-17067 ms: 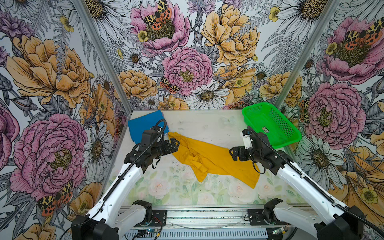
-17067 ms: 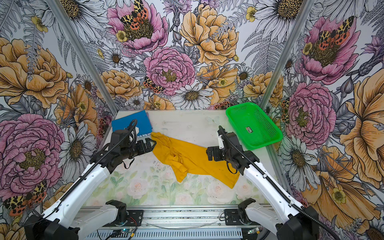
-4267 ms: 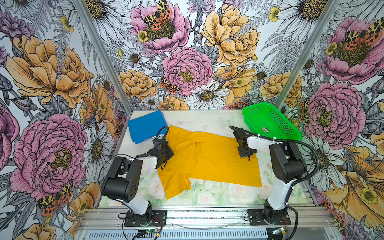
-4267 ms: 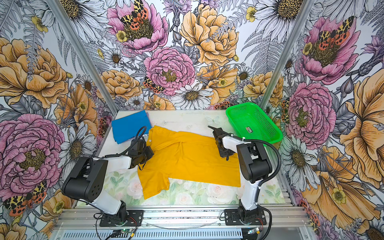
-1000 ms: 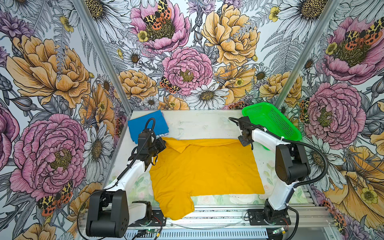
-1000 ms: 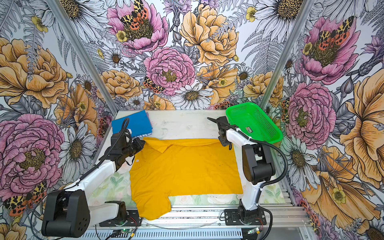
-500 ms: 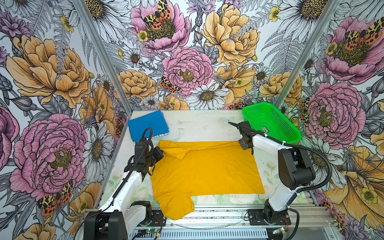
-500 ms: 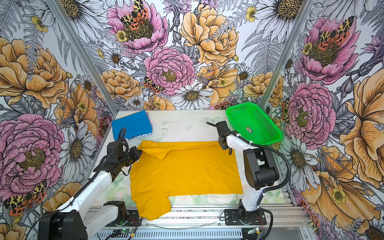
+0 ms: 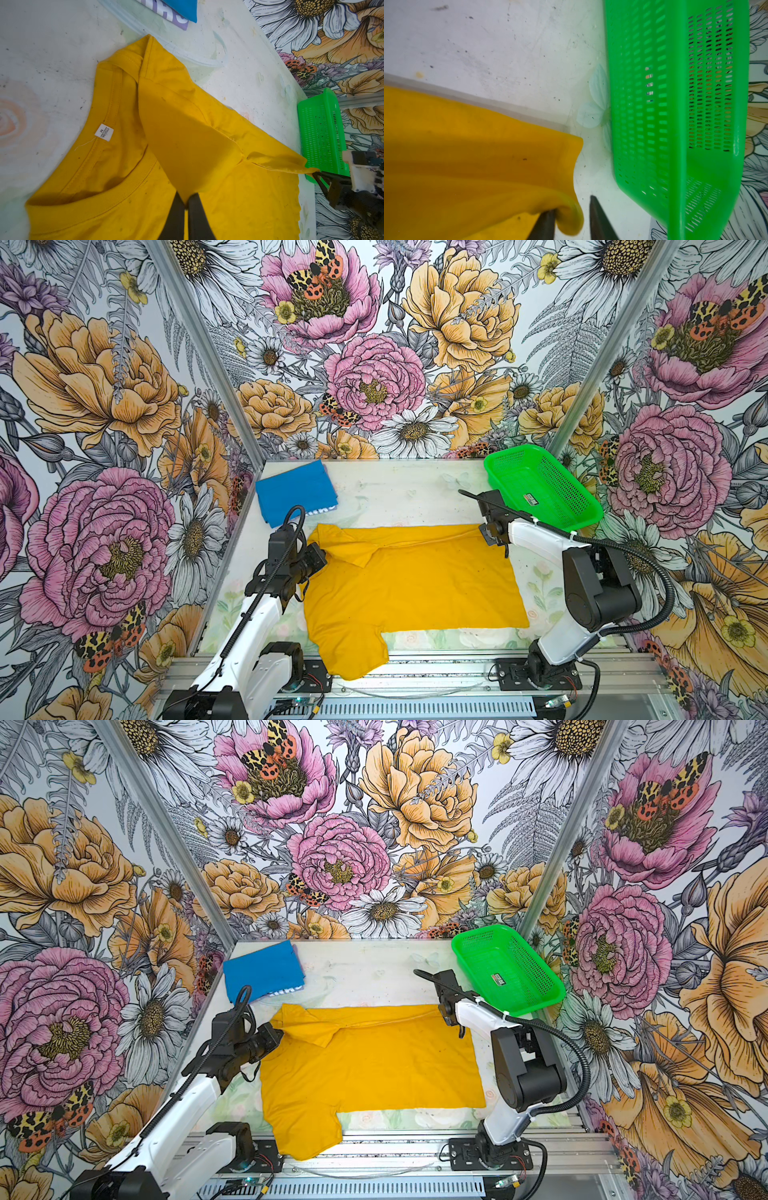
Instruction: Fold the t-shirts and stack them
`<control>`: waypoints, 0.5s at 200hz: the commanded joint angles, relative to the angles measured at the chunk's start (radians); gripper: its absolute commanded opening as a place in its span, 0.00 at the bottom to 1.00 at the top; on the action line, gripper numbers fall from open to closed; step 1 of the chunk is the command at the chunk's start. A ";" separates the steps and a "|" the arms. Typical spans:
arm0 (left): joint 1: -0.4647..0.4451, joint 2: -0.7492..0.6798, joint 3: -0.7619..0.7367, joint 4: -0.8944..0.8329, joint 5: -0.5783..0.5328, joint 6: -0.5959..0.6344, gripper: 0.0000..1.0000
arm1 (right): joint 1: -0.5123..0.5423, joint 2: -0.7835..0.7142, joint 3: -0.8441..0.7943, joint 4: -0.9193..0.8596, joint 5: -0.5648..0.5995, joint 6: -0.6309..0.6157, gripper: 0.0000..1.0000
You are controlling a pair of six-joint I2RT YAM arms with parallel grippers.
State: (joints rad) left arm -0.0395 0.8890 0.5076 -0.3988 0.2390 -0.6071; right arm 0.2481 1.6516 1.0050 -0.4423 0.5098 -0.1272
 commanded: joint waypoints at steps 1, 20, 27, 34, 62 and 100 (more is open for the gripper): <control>0.006 -0.062 0.025 -0.049 -0.017 -0.031 0.81 | -0.012 -0.106 -0.018 0.040 0.076 0.068 0.99; 0.006 -0.103 0.063 -0.096 -0.022 -0.024 0.99 | -0.054 -0.191 -0.019 0.024 -0.036 0.107 0.99; 0.008 -0.107 0.076 -0.108 -0.021 -0.021 0.99 | -0.068 -0.211 -0.006 0.010 -0.090 0.125 0.99; 0.010 -0.102 0.089 -0.109 -0.014 -0.016 0.99 | -0.082 -0.217 0.018 -0.021 -0.150 0.141 0.99; 0.012 -0.027 0.132 -0.096 0.030 0.001 0.99 | -0.100 -0.148 0.134 -0.163 -0.341 0.204 0.99; 0.014 0.092 0.165 -0.037 0.103 0.024 0.99 | -0.097 -0.062 0.159 -0.193 -0.555 0.296 0.97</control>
State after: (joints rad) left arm -0.0349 0.9226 0.6380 -0.4721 0.2775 -0.6170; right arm 0.1448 1.5372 1.1549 -0.5640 0.1490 0.0795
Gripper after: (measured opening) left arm 0.986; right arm 0.965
